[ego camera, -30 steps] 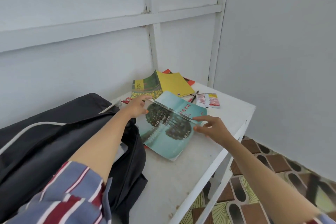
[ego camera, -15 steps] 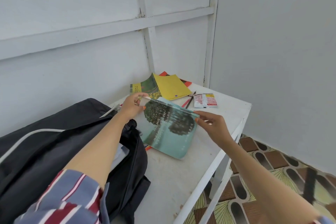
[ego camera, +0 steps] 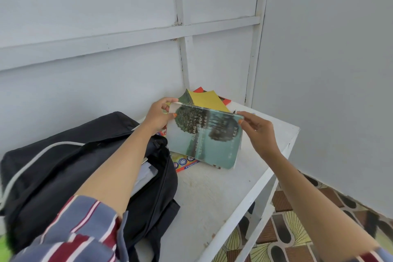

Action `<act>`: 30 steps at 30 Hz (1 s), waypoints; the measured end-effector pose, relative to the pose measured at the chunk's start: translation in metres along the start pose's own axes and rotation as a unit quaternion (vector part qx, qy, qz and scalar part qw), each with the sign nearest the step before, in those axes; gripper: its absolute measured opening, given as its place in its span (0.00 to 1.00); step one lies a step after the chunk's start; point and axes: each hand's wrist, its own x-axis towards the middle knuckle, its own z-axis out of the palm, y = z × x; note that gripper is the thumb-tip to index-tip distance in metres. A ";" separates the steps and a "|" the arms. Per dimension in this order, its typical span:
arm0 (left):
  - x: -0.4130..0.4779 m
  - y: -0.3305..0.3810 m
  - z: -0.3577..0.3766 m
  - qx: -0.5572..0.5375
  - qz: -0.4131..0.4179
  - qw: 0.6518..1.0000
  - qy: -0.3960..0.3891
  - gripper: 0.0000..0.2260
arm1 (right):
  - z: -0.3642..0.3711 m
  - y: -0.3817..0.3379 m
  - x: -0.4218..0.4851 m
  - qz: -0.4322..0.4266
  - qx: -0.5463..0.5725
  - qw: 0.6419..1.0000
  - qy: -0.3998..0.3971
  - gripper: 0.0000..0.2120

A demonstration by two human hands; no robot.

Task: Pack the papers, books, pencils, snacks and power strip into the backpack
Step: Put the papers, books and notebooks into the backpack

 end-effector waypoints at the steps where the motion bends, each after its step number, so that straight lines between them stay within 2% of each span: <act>1: -0.001 0.002 -0.001 -0.013 0.000 1.000 0.002 0.18 | 0.000 -0.005 0.001 -0.002 0.015 1.000 0.007 0.12; 5: -0.004 0.012 -0.005 -0.017 0.026 0.999 0.024 0.18 | 0.000 -0.020 0.008 -0.012 0.061 0.997 0.039 0.12; 7: -0.007 0.020 -0.007 -0.014 0.049 0.998 0.037 0.19 | 0.001 -0.027 0.012 -0.026 0.073 0.996 0.051 0.16; 11: -0.012 0.033 -0.012 -0.072 0.069 0.994 0.042 0.19 | 0.008 -0.037 0.024 -0.030 0.093 0.985 0.144 0.19; 13: -0.016 0.037 -0.012 -0.091 0.064 0.993 0.037 0.18 | 0.010 -0.040 0.031 -0.014 0.104 0.976 0.189 0.19; 16: -0.028 0.040 -0.010 -0.130 0.015 0.991 0.022 0.20 | 0.012 -0.047 0.036 0.033 0.158 0.966 0.203 0.18; 20: -0.044 0.038 -0.020 -0.215 -0.007 0.976 -0.033 0.14 | 0.016 -0.056 0.031 0.099 0.237 0.951 0.174 0.14; 25: -0.061 0.038 -0.032 -0.146 0.030 0.989 -0.023 0.12 | 0.025 -0.054 0.013 0.205 0.314 0.921 0.104 0.12; 28: -0.076 0.034 -0.039 -0.145 0.001 0.989 -0.012 0.12 | 0.030 -0.047 0.000 0.235 0.366 0.900 0.015 0.13; 30: -0.090 0.028 -0.044 -0.167 -0.034 0.985 -0.006 0.13 | 0.031 -0.039 -0.010 0.227 0.329 0.914 -0.062 0.13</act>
